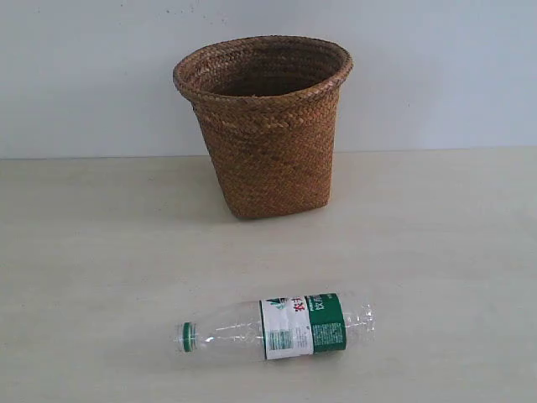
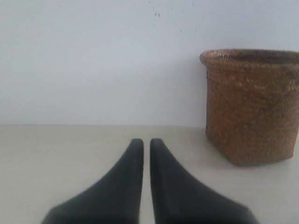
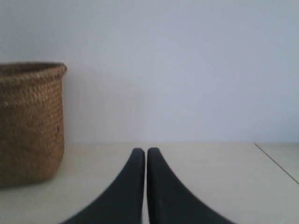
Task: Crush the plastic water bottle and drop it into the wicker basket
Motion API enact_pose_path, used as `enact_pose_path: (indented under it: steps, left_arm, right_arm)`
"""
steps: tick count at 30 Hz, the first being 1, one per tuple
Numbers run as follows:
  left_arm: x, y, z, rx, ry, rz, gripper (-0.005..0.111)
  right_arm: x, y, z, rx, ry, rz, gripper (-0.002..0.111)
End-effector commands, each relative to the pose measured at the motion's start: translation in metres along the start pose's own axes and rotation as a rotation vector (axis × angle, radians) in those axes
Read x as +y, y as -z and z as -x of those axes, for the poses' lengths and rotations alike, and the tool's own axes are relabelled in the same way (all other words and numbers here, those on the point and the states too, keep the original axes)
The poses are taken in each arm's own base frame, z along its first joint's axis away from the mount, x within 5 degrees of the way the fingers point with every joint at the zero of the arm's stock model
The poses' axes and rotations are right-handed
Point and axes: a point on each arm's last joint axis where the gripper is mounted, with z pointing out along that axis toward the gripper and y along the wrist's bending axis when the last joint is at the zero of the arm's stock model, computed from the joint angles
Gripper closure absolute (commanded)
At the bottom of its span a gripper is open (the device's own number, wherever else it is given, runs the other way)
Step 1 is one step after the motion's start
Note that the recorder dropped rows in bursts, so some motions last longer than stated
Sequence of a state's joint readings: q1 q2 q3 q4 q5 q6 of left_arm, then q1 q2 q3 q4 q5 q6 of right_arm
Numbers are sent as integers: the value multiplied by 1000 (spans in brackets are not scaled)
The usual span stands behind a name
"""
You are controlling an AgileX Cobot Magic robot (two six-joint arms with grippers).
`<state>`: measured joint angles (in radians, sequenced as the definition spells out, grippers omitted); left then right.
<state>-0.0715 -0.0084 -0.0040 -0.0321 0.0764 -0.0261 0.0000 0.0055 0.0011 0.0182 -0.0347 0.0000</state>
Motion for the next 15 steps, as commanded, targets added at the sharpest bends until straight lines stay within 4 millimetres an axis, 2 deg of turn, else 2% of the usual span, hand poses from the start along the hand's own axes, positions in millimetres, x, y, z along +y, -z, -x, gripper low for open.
enact_pose_path:
  steps: [1, 4, 6, 11, 15]
  left_arm:
    - [-1, 0, 8, -96, 154, -16, 102]
    - [-1, 1, 17, -197, 239, -34, 102]
    - [-1, 2, 22, -253, 266, -44, 102]
    - [-1, 8, 38, -437, 266, -71, 102]
    - [-2, 9, 57, -482, 266, -79, 102]
  right_arm:
    - [-1, 2, 17, -186, -133, 5, 108]
    - [-1, 4, 26, -283, -187, 17, 108]
    - [-1, 4, 26, -284, -199, 18, 108]
    - [0, 3, 58, -338, -180, 22, 108]
    - [0, -8, 85, -333, -171, 20, 108]
